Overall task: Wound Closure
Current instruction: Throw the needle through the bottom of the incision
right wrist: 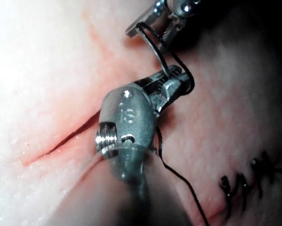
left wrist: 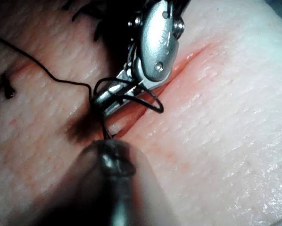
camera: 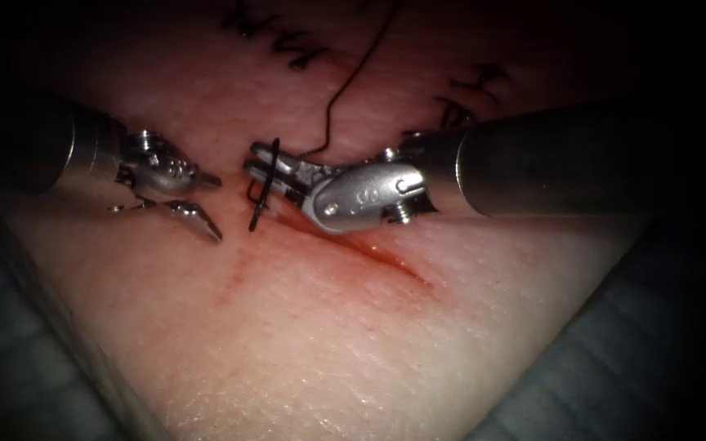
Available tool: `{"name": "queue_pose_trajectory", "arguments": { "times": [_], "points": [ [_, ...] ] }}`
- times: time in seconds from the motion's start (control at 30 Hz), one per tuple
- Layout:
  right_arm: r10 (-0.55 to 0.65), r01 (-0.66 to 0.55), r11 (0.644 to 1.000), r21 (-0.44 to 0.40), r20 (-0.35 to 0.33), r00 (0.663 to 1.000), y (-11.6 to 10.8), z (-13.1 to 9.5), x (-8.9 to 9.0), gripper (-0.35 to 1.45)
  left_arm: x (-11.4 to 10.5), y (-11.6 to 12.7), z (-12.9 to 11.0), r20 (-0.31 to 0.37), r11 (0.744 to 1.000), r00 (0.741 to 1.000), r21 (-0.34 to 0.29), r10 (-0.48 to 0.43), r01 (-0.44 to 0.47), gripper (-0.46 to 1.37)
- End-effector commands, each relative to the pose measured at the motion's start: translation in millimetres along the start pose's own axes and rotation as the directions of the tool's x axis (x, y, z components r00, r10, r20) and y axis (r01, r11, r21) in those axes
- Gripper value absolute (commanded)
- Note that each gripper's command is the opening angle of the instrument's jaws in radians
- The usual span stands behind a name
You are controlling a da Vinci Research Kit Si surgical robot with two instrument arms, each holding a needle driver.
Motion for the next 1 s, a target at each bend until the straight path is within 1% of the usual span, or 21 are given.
{"name": "queue_pose_trajectory", "arguments": {
  "times": [0.03, 0.2, 0.27, 0.33, 0.43, 0.53, 0.6, 0.7, 0.87, 0.93, 1.0],
  "points": [
    [0.030, -0.030, 0.999, -0.014, 0.011, 0.999, 0.1, -0.1, 0.2, -0.35, -0.2, 0.3, 0.0, -0.019, 1.000, 1.000, 0.002, -0.001, 0.001, 0.16],
    [0.122, -0.120, 0.992, -0.047, 0.058, 0.991, 0.3, -0.2, 0.3, -0.35, -0.7, 1.9, 0.3, -0.055, 1.000, 0.998, 0.012, -0.019, 0.020, 0.01],
    [0.159, -0.155, 0.987, -0.043, 0.089, 0.983, 0.5, -0.3, 0.4, -0.35, -0.9, 2.6, 0.6, -0.062, 1.000, 0.998, 0.010, -0.019, 0.020, -0.02],
    [0.212, -0.207, 0.977, -0.051, 0.125, 0.969, 0.7, -0.4, 0.5, -0.35, -1.2, 3.2, 0.9, -0.063, 1.000, 0.998, 0.003, -0.019, 0.020, -0.03],
    [0.273, -0.265, 0.962, -0.074, 0.148, 0.951, 1.1, -0.6, 0.6, -0.35, -1.6, 4.0, 1.4, -0.065, 1.000, 0.998, -0.007, -0.018, 0.017, -0.08],
    [0.328, -0.319, 0.944, -0.080, 0.172, 0.929, 1.7, -0.8, 0.6, -0.35, -2.1, 4.6, 1.8, -0.068, 0.999, 0.997, -0.036, -0.019, 0.016, -0.09],
    [0.362, -0.353, 0.932, -0.079, 0.184, 0.914, 2.1, -1.0, 0.5, -0.35, -2.4, 4.8, 2.0, -0.070, 0.999, 0.997, -0.040, -0.017, 0.015, -0.10],
    [0.433, -0.422, 0.902, -0.093, 0.201, 0.879, 2.8, -1.1, 0.4, -0.35, -2.9, 5.3, 2.4, -0.073, 0.999, 0.997, -0.050, -0.016, 0.012, -0.11],
    [0.512, -0.499, 0.859, -0.116, 0.203, 0.834, 3.4, -1.1, 0.2, -0.35, -3.0, 5.4, 2.5, -0.073, 0.999, 0.997, -0.051, -0.015, 0.011, -0.13],
    [0.523, -0.509, 0.852, -0.118, 0.202, 0.828, 3.4, -1.1, 0.2, -0.35, -3.0, 5.4, 2.5, -0.073, 0.999, 0.997, -0.052, -0.014, 0.011, -0.16],
    [0.542, -0.529, 0.840, -0.119, 0.208, 0.814, 3.5, -1.0, 0.1, -0.35, -3.0, 5.3, 2.5, -0.074, 0.999, 0.997, -0.052, -0.014, 0.010, -0.17]
  ]
}}
